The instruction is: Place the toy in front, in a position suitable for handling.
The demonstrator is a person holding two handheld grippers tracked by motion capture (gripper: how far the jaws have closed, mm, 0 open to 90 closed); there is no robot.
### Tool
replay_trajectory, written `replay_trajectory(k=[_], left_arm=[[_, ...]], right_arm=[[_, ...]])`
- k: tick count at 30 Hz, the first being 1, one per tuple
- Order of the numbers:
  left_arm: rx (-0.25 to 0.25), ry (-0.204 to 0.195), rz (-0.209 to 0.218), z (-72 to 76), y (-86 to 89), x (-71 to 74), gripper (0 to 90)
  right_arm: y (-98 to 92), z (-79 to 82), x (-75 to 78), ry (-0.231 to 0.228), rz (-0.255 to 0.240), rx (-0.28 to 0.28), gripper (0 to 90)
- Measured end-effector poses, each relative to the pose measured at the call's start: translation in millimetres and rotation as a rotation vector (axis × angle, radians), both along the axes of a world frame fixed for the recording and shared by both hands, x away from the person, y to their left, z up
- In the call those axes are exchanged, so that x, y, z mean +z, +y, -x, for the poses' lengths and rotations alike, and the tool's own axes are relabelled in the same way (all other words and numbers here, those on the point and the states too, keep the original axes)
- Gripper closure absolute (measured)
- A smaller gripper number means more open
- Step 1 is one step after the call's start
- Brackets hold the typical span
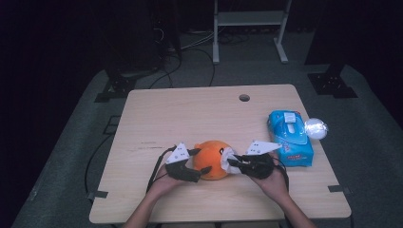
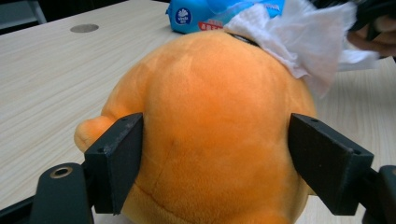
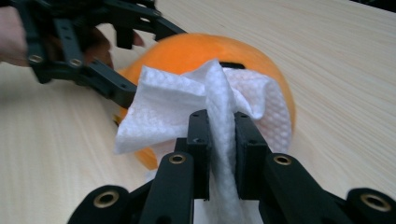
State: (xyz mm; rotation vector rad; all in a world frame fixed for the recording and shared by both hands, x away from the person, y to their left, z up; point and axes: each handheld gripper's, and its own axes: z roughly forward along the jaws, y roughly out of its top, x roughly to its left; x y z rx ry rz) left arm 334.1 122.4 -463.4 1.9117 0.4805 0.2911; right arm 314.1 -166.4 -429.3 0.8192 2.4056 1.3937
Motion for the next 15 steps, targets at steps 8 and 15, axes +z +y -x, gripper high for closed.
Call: replay_trajectory(k=[8, 15], left_arm=[[0.007, 0.004, -0.011, 0.2, 2.3, -0.2, 21.9], [0.022, 0.015, -0.002, -0.2, 2.4, -1.0, 21.6]], right_arm=[[2.2, 3.7, 3.0, -0.022, 0.01, -0.018, 78.2], [8.7, 4.3, 2.4, -0.023, 0.009, 0.026, 78.0]])
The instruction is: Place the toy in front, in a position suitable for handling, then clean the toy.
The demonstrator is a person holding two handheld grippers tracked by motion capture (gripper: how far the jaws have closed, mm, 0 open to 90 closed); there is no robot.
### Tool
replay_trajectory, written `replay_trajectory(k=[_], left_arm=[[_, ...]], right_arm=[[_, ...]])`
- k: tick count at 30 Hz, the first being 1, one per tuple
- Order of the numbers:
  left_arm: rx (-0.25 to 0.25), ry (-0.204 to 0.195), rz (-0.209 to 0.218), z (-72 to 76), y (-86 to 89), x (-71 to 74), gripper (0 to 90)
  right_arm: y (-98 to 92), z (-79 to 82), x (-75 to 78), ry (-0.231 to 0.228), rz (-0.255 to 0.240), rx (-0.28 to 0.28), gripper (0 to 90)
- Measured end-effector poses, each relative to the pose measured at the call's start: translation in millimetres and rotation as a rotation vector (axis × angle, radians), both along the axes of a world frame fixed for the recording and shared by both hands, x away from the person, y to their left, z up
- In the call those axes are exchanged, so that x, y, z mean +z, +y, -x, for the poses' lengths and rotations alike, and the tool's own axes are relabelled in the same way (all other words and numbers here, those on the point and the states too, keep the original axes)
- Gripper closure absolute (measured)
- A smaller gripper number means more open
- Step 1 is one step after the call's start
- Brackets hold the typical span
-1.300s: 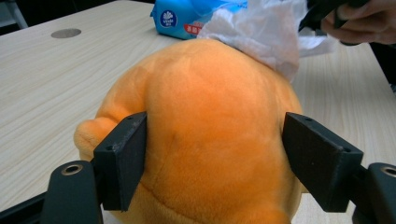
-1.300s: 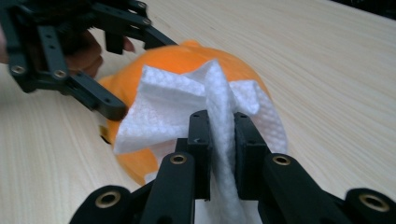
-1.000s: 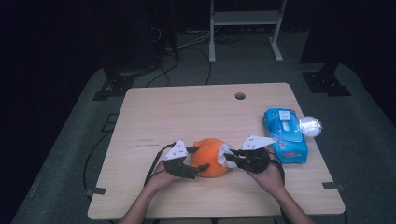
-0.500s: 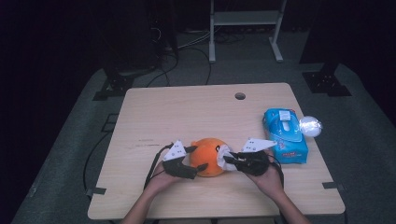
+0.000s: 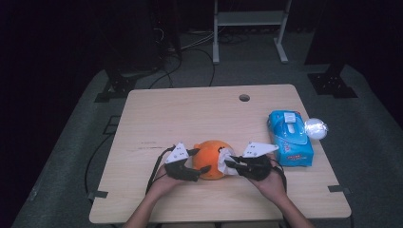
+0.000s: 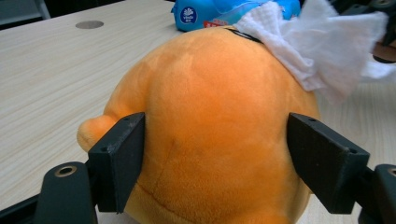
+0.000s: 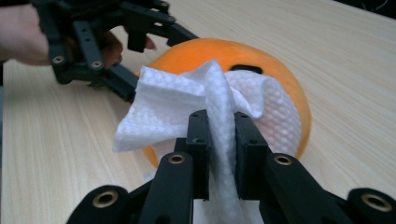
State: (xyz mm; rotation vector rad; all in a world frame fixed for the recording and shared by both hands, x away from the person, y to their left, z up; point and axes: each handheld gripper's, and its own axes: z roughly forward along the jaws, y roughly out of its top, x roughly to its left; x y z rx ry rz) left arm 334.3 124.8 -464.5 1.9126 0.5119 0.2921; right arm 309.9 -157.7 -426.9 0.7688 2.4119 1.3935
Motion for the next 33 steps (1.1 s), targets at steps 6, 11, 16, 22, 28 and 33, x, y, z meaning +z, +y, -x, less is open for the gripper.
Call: replay_trajectory(k=[6, 11, 16, 22, 28, 33], left_arm=[[0.006, 0.018, 0.001, -2.4, 0.6, 0.2, 22.1], [0.005, 0.025, -0.002, -3.4, -0.2, 1.2, 22.0], [0.013, 0.037, -0.008, -2.7, -0.1, 1.8, 21.9], [0.017, 0.046, 0.002, -3.0, 3.2, -0.7, 21.9], [0.025, 0.054, 0.007, -3.4, 3.8, -1.2, 21.9], [0.035, 0.044, -0.011, -1.8, 0.3, 0.2, 21.9]], right_arm=[[-1.1, -5.5, -2.1, 0.017, -0.016, -0.013, 77.8], [-2.9, -8.5, -4.3, 0.018, -0.02, -0.011, 77.9], [-7.8, -9.0, -4.2, 0.01, -0.006, -0.049, 77.8], [5.6, 3.4, 4.7, -0.028, -0.017, -0.003, 77.8], [13.3, 0.1, -0.5, -0.018, -0.006, 0.026, 77.8], [-1.3, -3.6, -2.5, -0.013, 0.005, -0.029, 77.7]])
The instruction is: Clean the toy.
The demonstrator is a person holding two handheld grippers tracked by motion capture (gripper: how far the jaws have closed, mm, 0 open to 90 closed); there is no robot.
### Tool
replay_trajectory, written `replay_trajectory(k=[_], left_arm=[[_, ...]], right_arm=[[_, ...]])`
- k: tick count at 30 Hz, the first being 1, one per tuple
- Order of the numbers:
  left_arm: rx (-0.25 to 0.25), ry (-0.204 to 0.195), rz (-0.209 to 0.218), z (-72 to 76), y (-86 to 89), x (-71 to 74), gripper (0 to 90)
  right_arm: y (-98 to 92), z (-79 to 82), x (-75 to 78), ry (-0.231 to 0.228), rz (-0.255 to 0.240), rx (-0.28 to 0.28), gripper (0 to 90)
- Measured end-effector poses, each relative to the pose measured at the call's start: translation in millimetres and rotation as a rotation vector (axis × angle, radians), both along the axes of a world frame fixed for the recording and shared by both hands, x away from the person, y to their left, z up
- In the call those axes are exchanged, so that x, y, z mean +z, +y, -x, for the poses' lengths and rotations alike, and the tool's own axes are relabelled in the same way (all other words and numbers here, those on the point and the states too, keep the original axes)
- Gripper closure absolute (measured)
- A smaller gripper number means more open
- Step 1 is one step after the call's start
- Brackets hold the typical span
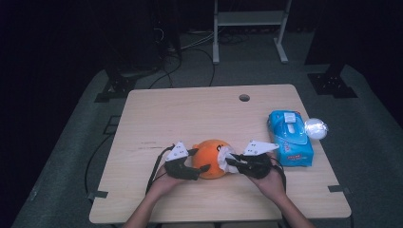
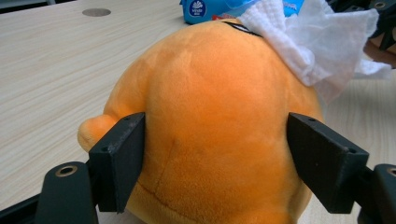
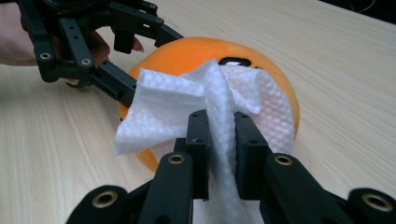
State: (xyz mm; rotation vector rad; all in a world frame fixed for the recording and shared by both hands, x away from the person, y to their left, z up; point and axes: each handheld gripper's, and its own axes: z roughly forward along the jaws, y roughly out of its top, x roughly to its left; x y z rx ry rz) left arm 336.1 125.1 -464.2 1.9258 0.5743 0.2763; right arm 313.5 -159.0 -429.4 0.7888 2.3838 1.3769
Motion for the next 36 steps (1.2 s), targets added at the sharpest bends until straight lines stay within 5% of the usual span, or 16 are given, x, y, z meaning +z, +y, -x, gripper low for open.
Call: replay_trajectory(k=[4, 8, 20, 28, 34, 36], left_arm=[[0.01, 0.006, 0.008, 0.3, -0.7, -0.8, 21.9], [0.003, 0.004, 0.003, 0.0, 0.2, -0.6, 22.0], [0.019, 0.015, 0.022, 0.7, -0.8, -1.8, 22.2], [-0.001, 0.0, 0.001, 3.4, -2.9, -1.0, 22.8], [-0.033, -0.028, -0.032, 8.5, -6.7, 1.3, 23.2], [-0.051, -0.021, -0.034, 9.1, -6.1, 2.3, 24.3]], right_arm=[[14.4, 13.0, 5.3, -0.016, -0.009, 0.052, 77.6], [27.3, 17.2, 0.5, -0.042, 0.05, 0.091, 77.7], [-7.7, -6.4, -0.8, 0.048, -0.033, -0.045, 77.8], [-7.4, -8.2, 2.9, 0.072, -0.079, -0.069, 77.7], [5.7, -0.9, 9.2, 0.022, -0.045, -0.023, 77.7], [-0.7, -6.0, 6.9, 0.044, -0.071, -0.048, 77.8]])
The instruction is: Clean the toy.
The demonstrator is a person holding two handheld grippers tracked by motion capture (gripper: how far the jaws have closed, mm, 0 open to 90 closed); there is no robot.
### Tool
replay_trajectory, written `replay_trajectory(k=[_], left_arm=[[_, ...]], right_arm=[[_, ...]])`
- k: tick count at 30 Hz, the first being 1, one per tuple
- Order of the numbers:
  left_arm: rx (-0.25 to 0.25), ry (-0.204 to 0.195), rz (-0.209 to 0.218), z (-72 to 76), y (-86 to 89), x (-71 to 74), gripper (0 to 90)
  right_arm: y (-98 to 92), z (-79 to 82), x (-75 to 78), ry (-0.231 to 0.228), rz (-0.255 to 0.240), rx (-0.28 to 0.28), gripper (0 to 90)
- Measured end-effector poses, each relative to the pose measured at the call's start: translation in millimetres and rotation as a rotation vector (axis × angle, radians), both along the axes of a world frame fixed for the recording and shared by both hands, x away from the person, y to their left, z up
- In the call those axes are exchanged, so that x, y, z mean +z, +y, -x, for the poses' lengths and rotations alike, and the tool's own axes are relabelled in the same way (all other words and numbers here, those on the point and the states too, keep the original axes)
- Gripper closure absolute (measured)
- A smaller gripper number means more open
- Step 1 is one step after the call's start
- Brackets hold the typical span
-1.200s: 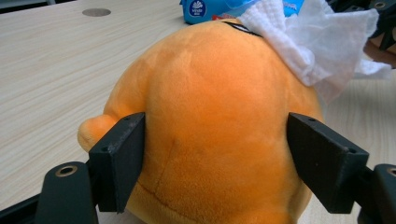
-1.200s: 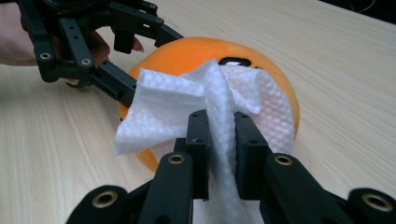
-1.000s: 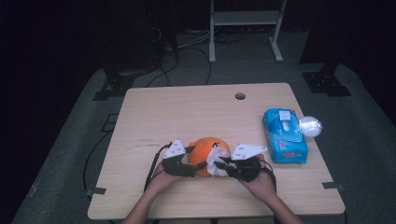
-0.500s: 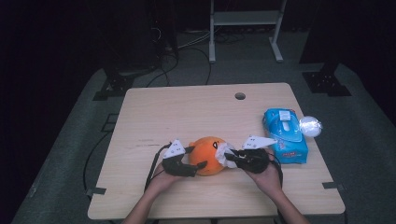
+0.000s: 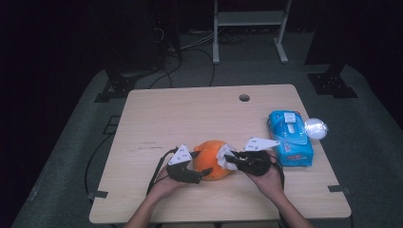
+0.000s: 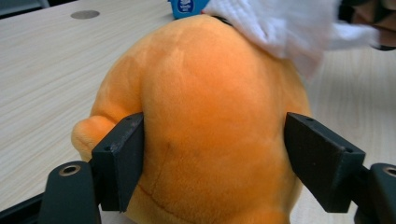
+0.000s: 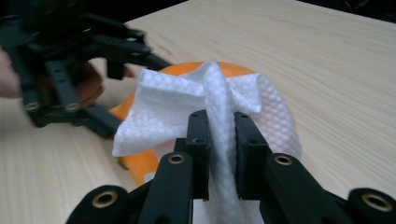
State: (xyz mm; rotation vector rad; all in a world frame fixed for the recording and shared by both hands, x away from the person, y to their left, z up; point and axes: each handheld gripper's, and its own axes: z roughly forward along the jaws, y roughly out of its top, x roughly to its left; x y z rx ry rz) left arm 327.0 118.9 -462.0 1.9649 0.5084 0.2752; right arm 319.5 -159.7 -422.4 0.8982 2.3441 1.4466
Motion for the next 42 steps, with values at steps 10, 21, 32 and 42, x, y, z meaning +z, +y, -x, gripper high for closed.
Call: replay_trajectory(k=[10, 21, 32, 42], left_arm=[[0.008, -0.008, 0.072, -9.9, 7.0, 21.4, 20.6], [-0.047, -0.01, 0.035, -1.4, -3.1, 9.7, 29.9], [-0.073, -0.062, -0.009, 8.0, -9.2, 8.0, 29.6], [-0.078, -0.062, -0.02, 7.7, -9.1, 9.0, 28.1]], right_arm=[[1.5, 7.6, -2.3, 0.027, 0.015, 0.046, 78.4], [-18.0, 2.6, -0.1, 0.029, 0.023, -0.056, 78.5], [-15.5, -0.2, -6.4, 0.018, 0.049, -0.043, 78.2], [-7.1, 7.8, 0.1, 0.006, 0.015, 0.009, 78.3]])
